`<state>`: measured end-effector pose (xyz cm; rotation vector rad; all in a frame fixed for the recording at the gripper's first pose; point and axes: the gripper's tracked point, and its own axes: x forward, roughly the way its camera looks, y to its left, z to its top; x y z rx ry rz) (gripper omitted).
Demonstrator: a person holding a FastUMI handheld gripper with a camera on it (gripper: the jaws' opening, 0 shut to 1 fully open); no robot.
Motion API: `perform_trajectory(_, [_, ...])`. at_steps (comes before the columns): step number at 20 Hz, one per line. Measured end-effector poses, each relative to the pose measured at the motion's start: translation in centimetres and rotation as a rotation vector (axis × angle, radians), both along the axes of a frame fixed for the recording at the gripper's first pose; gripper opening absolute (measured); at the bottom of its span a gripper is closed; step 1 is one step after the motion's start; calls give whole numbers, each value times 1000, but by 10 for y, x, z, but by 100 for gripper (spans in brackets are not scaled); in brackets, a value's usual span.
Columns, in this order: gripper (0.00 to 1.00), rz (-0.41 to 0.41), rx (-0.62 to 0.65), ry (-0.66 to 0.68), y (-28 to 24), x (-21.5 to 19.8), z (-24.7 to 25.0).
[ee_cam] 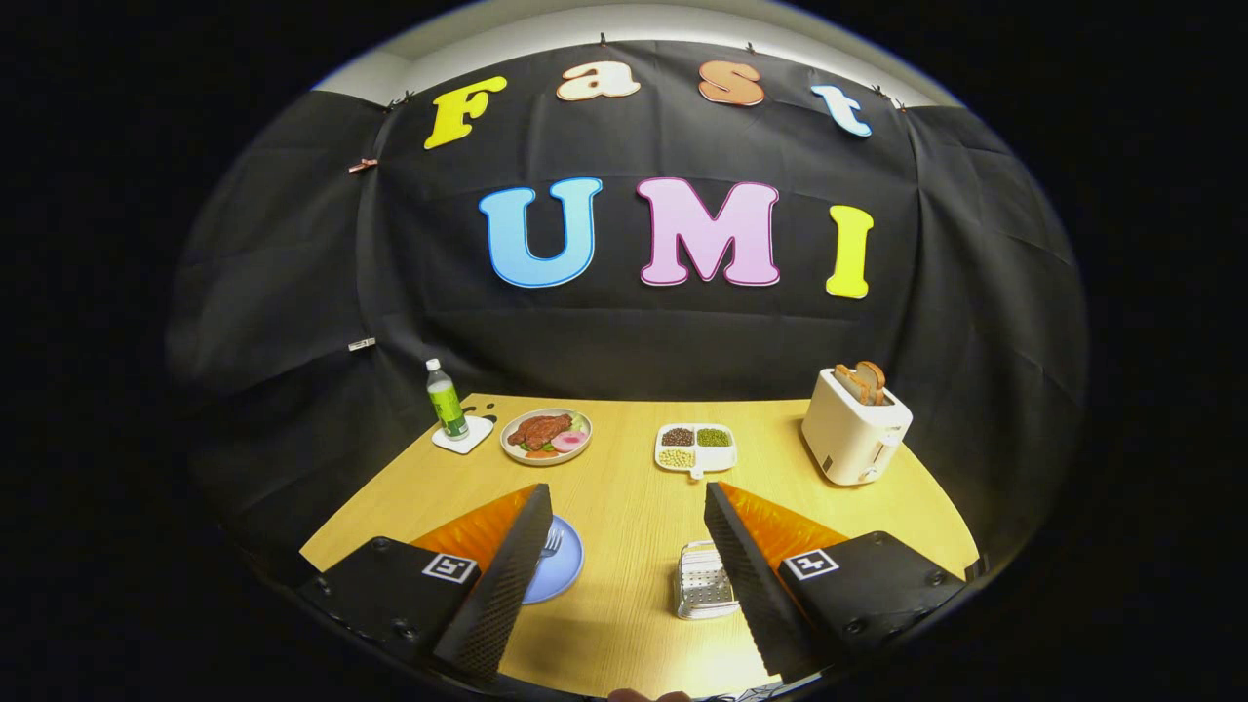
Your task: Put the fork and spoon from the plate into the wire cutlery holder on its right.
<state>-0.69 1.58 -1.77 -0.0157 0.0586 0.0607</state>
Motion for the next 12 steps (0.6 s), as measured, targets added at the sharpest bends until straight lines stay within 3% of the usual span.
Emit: perform_trajectory(12, [98, 59, -21, 130, 20, 8, -32])
